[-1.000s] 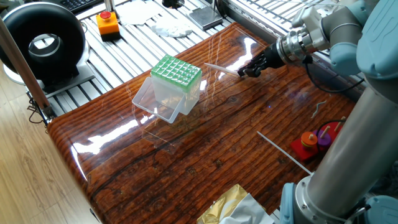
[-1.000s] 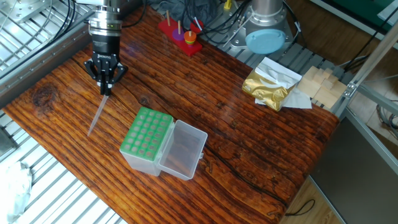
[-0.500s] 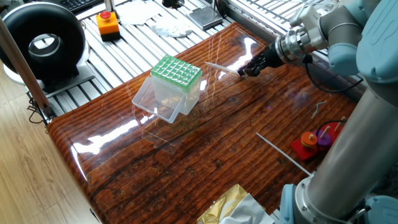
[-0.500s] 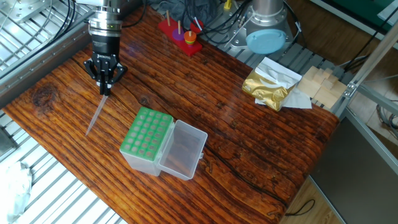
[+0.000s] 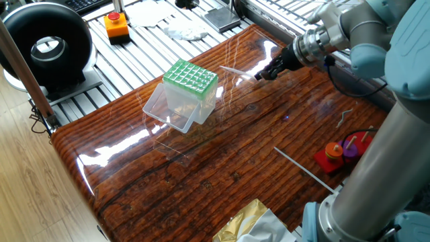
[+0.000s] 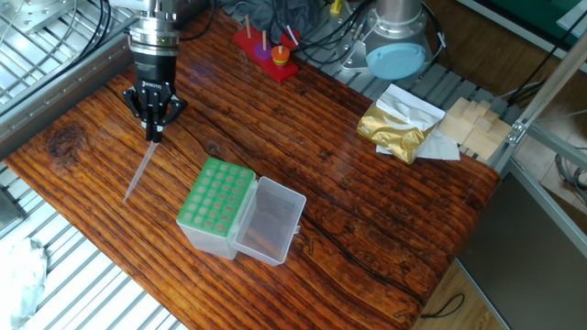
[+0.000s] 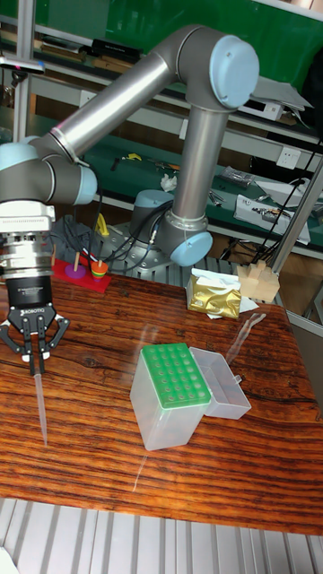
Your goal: Insert a large pipette tip into the holder for large pipette tips
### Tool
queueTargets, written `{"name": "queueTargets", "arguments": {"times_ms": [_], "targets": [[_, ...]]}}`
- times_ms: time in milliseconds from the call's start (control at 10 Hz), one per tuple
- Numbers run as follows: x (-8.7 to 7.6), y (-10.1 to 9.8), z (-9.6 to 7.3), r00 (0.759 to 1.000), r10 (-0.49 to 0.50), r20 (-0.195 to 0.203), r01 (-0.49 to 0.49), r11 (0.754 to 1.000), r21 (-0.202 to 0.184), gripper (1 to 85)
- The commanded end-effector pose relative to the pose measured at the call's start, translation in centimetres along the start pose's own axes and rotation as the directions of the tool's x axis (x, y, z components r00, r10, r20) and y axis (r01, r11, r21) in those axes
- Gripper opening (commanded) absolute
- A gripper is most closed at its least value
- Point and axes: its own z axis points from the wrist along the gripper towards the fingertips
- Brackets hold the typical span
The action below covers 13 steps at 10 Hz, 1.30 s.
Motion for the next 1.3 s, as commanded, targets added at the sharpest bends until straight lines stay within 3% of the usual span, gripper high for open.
{"name": "queueTargets", "arguments": {"times_ms": [0, 300, 500, 900, 1200], "targets": [[-1.4, 0.1, -0.7, 1.000, 0.022, -0.008, -0.022, 1.000, 0.014, 1.0], [-2.3, -0.4, -2.4, 1.000, 0.018, -0.025, -0.017, 0.999, 0.029, 1.0], [-3.4, -0.3, -3.5, 0.998, 0.025, -0.061, -0.023, 0.999, 0.032, 1.0], [-3.0, 0.2, -3.3, 0.988, 0.061, -0.142, -0.053, 0.997, 0.059, 1.0], [-4.4, 0.9, -4.1, 0.983, 0.078, -0.164, -0.067, 0.995, 0.073, 1.0]]}}
